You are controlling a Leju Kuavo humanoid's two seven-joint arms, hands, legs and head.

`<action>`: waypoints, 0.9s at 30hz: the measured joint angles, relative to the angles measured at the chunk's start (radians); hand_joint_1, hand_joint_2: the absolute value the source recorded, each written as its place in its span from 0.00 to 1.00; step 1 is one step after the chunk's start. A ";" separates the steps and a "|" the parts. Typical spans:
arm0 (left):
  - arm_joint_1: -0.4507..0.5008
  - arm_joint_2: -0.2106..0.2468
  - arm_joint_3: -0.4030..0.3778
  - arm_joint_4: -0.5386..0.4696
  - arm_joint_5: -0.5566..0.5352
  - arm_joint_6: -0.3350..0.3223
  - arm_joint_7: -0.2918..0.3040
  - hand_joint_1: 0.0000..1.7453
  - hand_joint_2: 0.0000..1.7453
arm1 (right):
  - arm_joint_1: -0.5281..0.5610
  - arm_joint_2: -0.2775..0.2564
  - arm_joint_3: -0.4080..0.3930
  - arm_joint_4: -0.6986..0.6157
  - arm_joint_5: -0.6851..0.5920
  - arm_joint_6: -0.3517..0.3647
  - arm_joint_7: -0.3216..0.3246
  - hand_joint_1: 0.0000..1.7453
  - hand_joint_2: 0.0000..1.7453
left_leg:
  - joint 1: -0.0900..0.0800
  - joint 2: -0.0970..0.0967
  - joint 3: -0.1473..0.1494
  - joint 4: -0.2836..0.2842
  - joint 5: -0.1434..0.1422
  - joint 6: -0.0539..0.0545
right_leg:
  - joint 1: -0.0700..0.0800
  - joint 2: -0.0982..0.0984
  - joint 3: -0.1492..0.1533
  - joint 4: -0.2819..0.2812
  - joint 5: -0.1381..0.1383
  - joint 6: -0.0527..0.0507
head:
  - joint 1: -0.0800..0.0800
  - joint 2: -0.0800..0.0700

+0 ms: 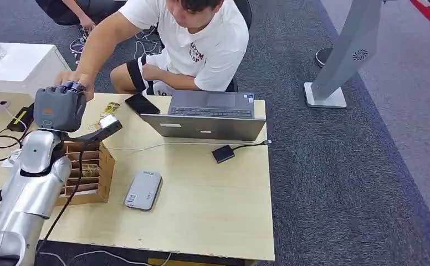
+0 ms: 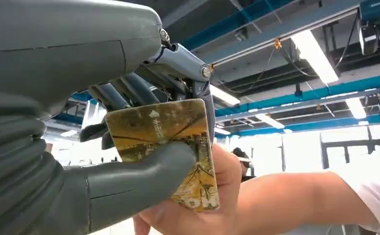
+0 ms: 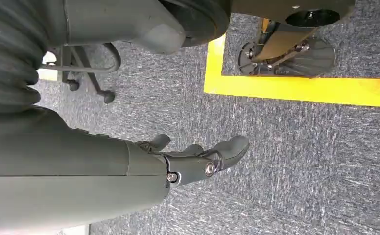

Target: Pass the card to the sensor for recognition and then transmit it.

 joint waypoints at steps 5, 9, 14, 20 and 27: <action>0.000 0.000 0.000 0.019 0.037 0.027 -0.001 0.00 1.00 | 0.000 0.001 0.001 0.000 0.000 0.000 -0.001 0.00 1.00 | 0.000 0.000 0.000 0.000 0.000 0.000 | 0.000 0.000 0.000 0.000 0.000 0.000 | 0.000 0.000; 0.003 0.000 0.000 0.030 0.056 0.038 -0.004 0.00 1.00 | 0.000 0.002 0.004 0.000 0.000 0.000 -0.002 0.00 1.00 | 0.000 0.000 0.000 0.000 0.000 0.000 | 0.000 0.000 0.000 0.000 0.000 0.000 | 0.000 0.000; 0.029 0.000 0.000 0.026 0.110 0.053 -0.035 0.00 1.00 | 0.000 0.002 0.005 0.000 0.000 -0.001 -0.005 0.00 1.00 | 0.000 0.000 -0.001 0.000 0.000 0.000 | 0.000 0.000 0.000 0.000 0.000 0.000 | 0.000 0.000; 0.180 0.001 0.013 -0.145 0.459 0.106 -0.239 0.00 1.00 | 0.002 0.003 0.005 0.000 -0.019 -0.005 -0.019 0.00 1.00 | 0.000 0.001 -0.001 0.000 -0.001 0.000 | 0.000 0.001 0.000 0.000 0.000 0.000 | 0.000 0.000; 0.491 -0.054 0.229 -0.498 1.197 -0.169 -0.583 0.00 1.00 | 0.013 0.009 0.004 0.000 -0.053 -0.025 -0.043 0.00 1.00 | 0.000 0.007 -0.002 0.000 -0.003 0.000 | 0.000 0.008 -0.003 0.000 -0.001 0.000 | 0.000 0.000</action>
